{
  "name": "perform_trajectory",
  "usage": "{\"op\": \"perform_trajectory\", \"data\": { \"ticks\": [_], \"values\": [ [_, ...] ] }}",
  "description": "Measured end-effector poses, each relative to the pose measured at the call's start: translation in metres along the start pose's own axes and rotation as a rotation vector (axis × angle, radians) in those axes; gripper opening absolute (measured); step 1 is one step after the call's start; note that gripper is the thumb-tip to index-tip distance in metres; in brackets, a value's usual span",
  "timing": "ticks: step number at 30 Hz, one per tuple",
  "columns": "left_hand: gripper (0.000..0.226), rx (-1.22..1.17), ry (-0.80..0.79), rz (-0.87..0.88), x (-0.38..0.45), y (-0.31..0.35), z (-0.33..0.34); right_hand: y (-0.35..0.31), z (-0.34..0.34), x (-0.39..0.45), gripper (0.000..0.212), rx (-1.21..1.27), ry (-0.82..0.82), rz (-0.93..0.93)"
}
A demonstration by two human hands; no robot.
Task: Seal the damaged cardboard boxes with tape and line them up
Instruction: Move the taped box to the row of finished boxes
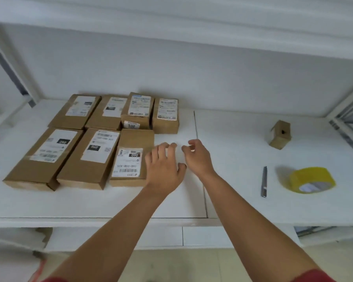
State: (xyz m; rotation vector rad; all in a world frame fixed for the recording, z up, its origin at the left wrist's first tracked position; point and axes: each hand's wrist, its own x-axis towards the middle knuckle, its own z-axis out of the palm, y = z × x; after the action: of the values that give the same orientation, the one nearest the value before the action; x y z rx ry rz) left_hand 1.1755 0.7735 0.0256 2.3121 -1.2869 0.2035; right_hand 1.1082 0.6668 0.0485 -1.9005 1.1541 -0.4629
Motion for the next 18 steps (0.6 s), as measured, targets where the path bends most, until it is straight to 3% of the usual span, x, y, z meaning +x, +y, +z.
{"op": "perform_trajectory", "data": {
  "ticks": [5, 9, 13, 18],
  "values": [
    [0.052, -0.163, -0.184, 0.104, 0.042, 0.107, 0.035, 0.040, -0.147, 0.014, 0.039, -0.475, 0.229, -0.170],
    [0.044, -0.283, -0.350, 0.075, 0.070, 0.201, 0.080, 0.098, -0.263, 0.020, 0.040, -0.698, 0.307, -0.128],
    [0.048, -0.365, -0.439, -0.021, 0.095, 0.284, 0.123, 0.170, -0.345, 0.023, 0.050, -0.767, 0.175, -0.033],
    [0.069, -0.312, -0.348, -0.075, 0.119, 0.340, 0.160, 0.226, -0.380, 0.026, 0.052, -0.552, 0.033, -0.036]
  ]
}}
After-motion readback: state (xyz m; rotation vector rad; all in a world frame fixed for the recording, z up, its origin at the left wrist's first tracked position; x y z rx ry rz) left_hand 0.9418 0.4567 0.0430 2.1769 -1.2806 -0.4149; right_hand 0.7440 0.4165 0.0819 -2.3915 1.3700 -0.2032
